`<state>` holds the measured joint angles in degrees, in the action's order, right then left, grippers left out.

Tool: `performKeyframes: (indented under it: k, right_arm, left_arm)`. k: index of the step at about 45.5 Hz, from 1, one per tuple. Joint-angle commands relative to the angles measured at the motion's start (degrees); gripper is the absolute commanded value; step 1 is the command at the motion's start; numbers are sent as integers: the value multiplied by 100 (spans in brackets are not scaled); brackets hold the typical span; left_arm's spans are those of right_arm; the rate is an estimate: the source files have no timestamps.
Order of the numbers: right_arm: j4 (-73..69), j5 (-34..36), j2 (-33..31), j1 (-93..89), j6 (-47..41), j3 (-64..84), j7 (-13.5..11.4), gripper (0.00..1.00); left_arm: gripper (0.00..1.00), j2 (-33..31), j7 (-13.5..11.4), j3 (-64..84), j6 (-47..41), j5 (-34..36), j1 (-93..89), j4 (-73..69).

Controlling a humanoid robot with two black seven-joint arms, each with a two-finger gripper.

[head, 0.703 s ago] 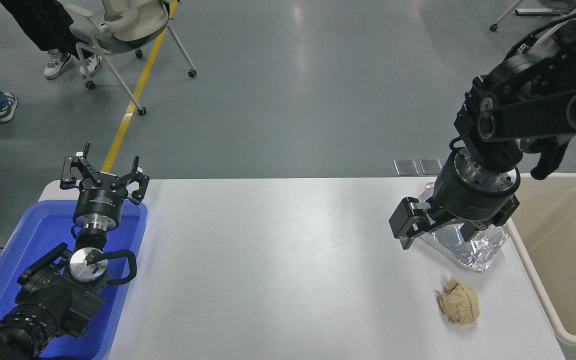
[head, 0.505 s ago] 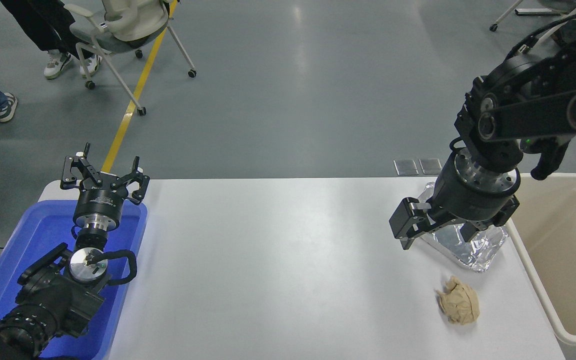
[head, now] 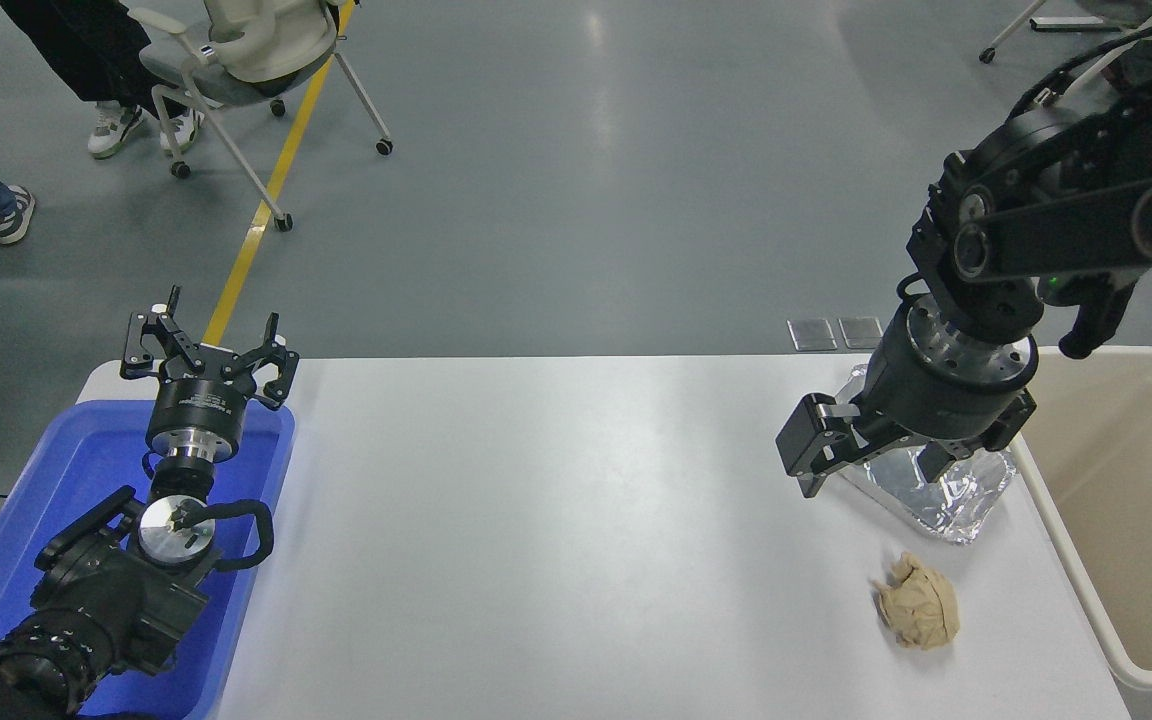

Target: Pick up foil plate and place in dustbin

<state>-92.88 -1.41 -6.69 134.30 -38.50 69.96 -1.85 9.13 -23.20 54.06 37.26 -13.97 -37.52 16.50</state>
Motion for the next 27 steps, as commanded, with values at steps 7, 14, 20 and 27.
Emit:
performKeyframes:
  k: [7, 14, 20, 27]
  right_arm:
    - [401, 9, -166, -193, 44, 8, 0, 100]
    - [674, -149, -614, -510, 96, 44, 0, 100]
    - [1025, -492, -1053, -870, 193, 9, 0, 100]
    - [1763, -755, -1414, -1564, 351, -123, 0, 100]
  left_arm:
    - [99, 1, 0, 0, 0, -1, -1, 2]
    - [99, 1, 0, 0, 0, -1, -1, 2]
    - [99, 1, 0, 0, 0, -1, -1, 2]
    - [99, 1, 0, 0, 9, -1, -1, 2]
